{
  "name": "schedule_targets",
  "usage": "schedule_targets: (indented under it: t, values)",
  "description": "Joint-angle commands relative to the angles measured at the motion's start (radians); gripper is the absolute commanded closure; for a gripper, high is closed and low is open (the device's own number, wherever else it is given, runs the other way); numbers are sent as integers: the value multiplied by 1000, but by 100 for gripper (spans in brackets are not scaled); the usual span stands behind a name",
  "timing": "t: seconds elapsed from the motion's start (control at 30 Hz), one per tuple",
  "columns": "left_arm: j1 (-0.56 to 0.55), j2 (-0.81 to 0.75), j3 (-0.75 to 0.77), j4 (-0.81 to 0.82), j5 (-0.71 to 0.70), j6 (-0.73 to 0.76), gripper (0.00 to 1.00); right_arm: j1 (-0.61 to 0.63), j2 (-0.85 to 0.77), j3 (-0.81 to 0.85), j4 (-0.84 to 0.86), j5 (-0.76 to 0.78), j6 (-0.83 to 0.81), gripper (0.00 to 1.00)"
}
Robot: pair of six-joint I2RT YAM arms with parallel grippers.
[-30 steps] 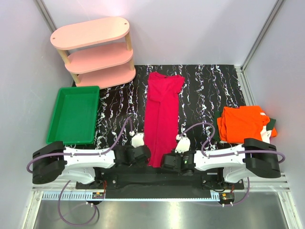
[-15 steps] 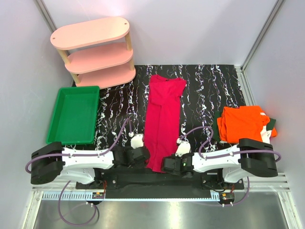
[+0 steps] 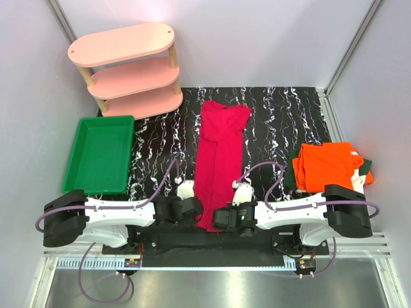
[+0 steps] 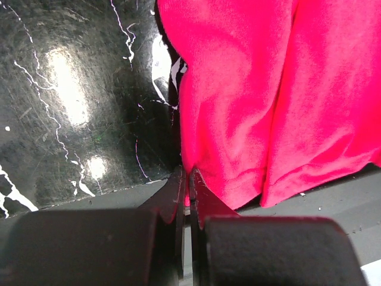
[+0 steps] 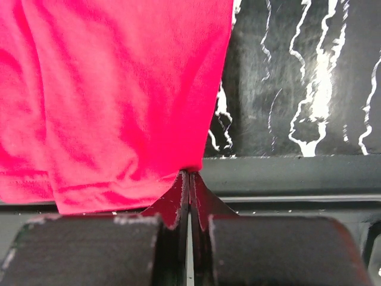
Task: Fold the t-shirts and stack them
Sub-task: Grab the bottom of the folded rectangular tshirt with both arms
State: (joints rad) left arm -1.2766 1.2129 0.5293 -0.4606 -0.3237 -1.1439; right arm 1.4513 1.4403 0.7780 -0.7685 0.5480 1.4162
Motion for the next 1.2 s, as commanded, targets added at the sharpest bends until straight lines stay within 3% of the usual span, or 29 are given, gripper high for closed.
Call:
schedule_targets:
  t: [0.0, 0.6, 0.97, 1.17]
  values:
    - [-4, 23, 29, -50, -40, 16, 100, 11, -11, 17, -74, 92, 9, 100]
    - [-6, 23, 46, -70, -55, -2, 100, 11, -73, -16, -161, 118, 55, 100]
    - [-127, -39, 159, -237, -161, -77, 100, 101, -58, 90, -325, 199, 170, 100]
    - [-135, -84, 262, -320, -233, -53, 100, 100, -98, 153, -393, 283, 159, 100]
